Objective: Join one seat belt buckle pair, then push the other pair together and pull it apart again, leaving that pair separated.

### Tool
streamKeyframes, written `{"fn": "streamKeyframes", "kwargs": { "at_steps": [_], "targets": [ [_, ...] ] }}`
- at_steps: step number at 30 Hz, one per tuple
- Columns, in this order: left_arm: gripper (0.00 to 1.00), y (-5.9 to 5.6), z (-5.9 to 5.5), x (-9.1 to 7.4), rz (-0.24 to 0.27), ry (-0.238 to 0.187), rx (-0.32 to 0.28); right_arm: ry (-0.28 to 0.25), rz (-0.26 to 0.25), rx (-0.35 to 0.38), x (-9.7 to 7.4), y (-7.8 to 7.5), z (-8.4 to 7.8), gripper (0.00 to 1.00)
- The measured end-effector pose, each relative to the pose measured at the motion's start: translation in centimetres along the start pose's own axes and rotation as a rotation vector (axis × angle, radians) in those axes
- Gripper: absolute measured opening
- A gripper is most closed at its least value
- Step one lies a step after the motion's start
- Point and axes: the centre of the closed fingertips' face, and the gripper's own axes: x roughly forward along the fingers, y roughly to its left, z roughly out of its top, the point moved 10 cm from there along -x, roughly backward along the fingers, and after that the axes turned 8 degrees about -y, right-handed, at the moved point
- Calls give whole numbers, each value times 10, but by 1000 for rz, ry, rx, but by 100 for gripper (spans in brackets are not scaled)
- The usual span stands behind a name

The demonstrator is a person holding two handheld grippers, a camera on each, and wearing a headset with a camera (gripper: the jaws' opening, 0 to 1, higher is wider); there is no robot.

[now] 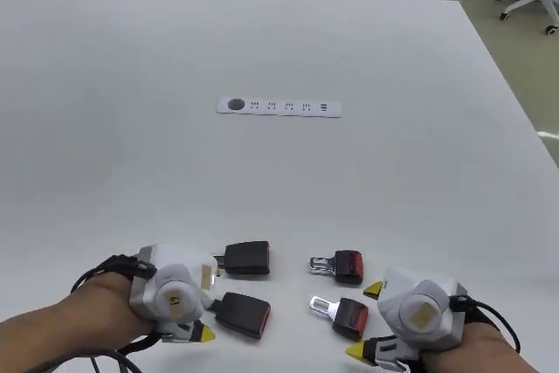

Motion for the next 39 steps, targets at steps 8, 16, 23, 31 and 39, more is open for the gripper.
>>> {"fn": "streamKeyframes", "kwargs": {
  "at_steps": [8, 16, 23, 31, 39],
  "targets": [
    [51, 1, 4, 12, -60, 3, 18, 29, 18, -3, 8, -3, -3, 50],
    [47, 4, 8, 20, -79, 4, 34, 57, 44, -3, 16, -4, -4, 46],
    [42, 4, 8, 31, -116, 18, 36, 51, 46, 24, 20, -6, -6, 42],
    [39, 2, 9, 33, -122, 22, 36, 80, 45, -49, 21, -9, -4, 38],
    [35, 1, 9, 34, -86, 39, 6, 61, 81, -71, 23, -8, -3, 34]
  ]
}}
